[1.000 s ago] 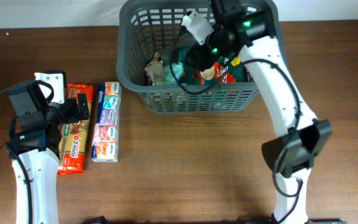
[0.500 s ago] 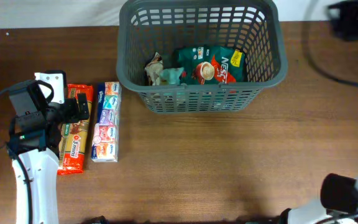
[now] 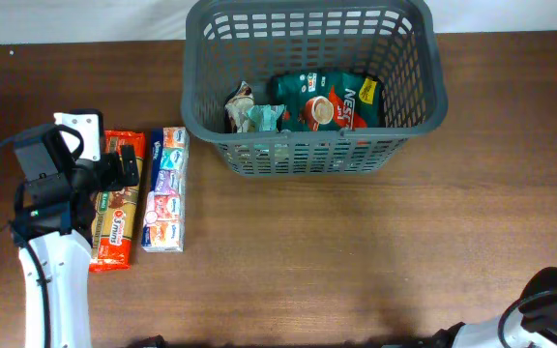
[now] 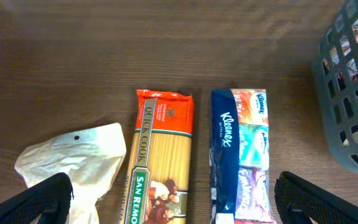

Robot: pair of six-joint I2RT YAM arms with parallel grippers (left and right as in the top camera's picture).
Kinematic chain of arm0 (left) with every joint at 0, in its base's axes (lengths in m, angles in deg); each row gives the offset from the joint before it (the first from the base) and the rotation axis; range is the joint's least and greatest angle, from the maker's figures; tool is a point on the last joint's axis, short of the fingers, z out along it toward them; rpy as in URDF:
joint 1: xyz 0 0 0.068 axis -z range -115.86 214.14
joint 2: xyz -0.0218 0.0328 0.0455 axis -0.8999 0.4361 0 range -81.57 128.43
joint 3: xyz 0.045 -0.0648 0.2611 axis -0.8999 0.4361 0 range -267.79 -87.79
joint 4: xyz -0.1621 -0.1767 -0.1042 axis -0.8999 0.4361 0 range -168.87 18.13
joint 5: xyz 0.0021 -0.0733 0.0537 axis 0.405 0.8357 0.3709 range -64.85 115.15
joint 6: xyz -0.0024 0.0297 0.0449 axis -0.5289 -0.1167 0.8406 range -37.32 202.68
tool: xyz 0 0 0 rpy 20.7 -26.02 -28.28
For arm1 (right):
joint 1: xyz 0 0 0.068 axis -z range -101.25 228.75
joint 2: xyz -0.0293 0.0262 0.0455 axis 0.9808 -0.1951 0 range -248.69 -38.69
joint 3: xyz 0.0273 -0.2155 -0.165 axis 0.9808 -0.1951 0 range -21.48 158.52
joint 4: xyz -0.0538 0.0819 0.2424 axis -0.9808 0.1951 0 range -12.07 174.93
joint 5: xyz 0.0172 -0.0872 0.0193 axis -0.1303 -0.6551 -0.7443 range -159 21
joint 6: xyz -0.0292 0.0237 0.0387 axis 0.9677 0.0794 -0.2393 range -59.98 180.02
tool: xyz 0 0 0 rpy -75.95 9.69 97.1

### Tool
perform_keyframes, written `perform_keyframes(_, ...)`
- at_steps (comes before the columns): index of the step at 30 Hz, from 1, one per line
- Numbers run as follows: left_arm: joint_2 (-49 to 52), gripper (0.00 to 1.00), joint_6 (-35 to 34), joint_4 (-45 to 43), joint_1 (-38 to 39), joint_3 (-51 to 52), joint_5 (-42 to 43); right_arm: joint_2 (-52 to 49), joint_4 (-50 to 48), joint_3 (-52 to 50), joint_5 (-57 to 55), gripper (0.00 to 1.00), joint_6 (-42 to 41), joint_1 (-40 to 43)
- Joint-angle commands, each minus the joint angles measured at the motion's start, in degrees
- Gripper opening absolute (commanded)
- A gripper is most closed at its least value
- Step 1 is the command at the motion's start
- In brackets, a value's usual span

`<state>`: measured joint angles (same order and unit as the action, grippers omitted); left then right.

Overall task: Pack container
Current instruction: 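Grasp the Kleenex tissue multipack with the left gripper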

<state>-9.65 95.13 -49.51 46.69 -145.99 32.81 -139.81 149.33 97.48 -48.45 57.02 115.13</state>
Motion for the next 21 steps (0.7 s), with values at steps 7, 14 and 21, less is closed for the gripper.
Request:
perform_keyframes(7, 0.3, 0.99, -1.5, 0.2, -0.3, -1.0, 3.4, 0.4, -0.2, 0.0, 1.7, 0.99, -0.9, 0.0)
perform_keyframes(14, 1.0, 0.99, -1.2, 5.1, -1.9, -1.0, -10.5, 0.4, -0.2, 0.0, 1.7, 0.99, -0.9, 0.0)
perform_keyframes(21, 8.7, 1.0, 6.5, 7.3, -6.7, -1.0, 6.8, 0.4, -0.2, 0.0, 1.7, 0.99, -0.9, 0.0)
